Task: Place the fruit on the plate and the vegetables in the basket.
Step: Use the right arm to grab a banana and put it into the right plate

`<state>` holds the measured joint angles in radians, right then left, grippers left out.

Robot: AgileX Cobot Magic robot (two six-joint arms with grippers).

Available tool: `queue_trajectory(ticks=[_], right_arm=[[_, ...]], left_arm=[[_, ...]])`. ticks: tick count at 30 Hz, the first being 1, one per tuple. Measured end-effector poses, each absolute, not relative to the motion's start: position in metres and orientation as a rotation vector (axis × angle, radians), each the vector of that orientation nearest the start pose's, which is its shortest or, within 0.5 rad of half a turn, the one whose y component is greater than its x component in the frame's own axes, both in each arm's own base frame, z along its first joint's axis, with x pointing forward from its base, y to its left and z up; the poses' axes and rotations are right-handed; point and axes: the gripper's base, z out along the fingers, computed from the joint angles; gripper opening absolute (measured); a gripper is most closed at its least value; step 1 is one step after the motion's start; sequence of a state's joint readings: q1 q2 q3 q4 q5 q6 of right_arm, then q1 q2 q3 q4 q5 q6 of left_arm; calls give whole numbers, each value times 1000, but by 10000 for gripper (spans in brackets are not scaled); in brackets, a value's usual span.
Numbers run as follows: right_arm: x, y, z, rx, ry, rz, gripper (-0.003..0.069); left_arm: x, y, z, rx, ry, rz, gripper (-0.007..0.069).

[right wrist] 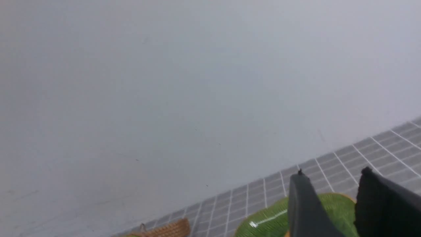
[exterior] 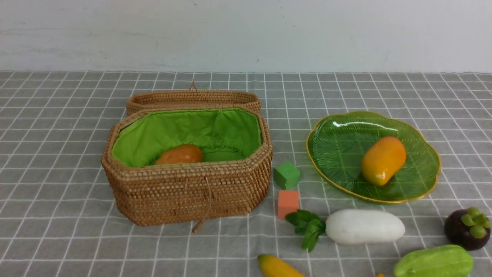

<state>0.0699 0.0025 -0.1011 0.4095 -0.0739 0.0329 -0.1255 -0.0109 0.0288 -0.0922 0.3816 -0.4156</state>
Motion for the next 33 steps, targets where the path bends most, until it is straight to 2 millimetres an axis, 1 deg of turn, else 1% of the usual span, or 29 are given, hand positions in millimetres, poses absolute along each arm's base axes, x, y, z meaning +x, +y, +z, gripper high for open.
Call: queue_trajectory(ticks=[2, 3, 4, 5, 6, 8, 9, 10, 11, 13, 14, 15, 16, 17, 20, 22, 23, 24, 25, 28, 29, 31, 32, 33], right_arm=[[47, 2, 273, 259, 1305, 428, 240], [50, 3, 283, 255, 1328, 432, 240], [51, 4, 288, 253, 1335, 433, 240], [57, 6, 305, 241, 1384, 438, 240], [62, 8, 315, 232, 1422, 441, 240], [68, 10, 324, 222, 1469, 442, 240], [79, 13, 335, 198, 1559, 434, 240], [85, 15, 338, 181, 1621, 426, 240], [98, 17, 342, 154, 1726, 403, 240], [112, 19, 341, 120, 1856, 365, 240], [114, 19, 340, 113, 1870, 355, 240], [123, 20, 336, 86, 1960, 322, 240], [124, 20, 335, 84, 1965, 318, 240], [132, 20, 330, 74, 2022, 306, 240], [145, 23, 321, 76, 2109, 326, 240], [152, 28, 313, 0, 2173, 329, 240], [156, 33, 307, -89, 2213, 326, 240], [157, 33, 306, -95, 2221, 329, 240], [161, 43, 299, -217, 2261, 345, 246], [169, 68, 289, -447, 2334, 416, 281], [171, 78, 289, -521, 2349, 437, 296], [178, 99, 286, -679, 2382, 449, 348], [181, 103, 284, -714, 2395, 445, 360], [186, 123, 281, -876, 2404, 414, 421]], left_arm=[[52, -10, 170, -333, 1878, -460, 29], [52, -10, 170, -333, 1878, -460, 29], [52, -10, 170, -333, 1878, -460, 29], [52, -10, 170, -333, 1878, -460, 29], [52, -10, 170, -333, 1878, -460, 29], [52, -10, 170, -333, 1878, -460, 29], [52, -10, 170, -333, 1878, -460, 29], [52, -10, 170, -333, 1878, -460, 29], [52, -10, 170, -333, 1878, -460, 29], [52, -10, 170, -333, 1878, -460, 29], [52, -10, 170, -333, 1878, -460, 29], [52, -10, 170, -333, 1878, -460, 29], [52, -10, 170, -333, 1878, -460, 29], [52, -10, 170, -333, 1878, -460, 29], [52, -10, 170, -333, 1878, -460, 29], [52, -10, 170, -333, 1878, -460, 29], [52, -10, 170, -333, 1878, -460, 29], [52, -10, 170, -333, 1878, -460, 29], [52, -10, 170, -333, 1878, -460, 29], [52, -10, 170, -333, 1878, -460, 29], [52, -10, 170, -333, 1878, -460, 29], [52, -10, 170, -333, 1878, -460, 29], [52, -10, 170, -333, 1878, -460, 29], [52, -10, 170, -333, 1878, -460, 29]])
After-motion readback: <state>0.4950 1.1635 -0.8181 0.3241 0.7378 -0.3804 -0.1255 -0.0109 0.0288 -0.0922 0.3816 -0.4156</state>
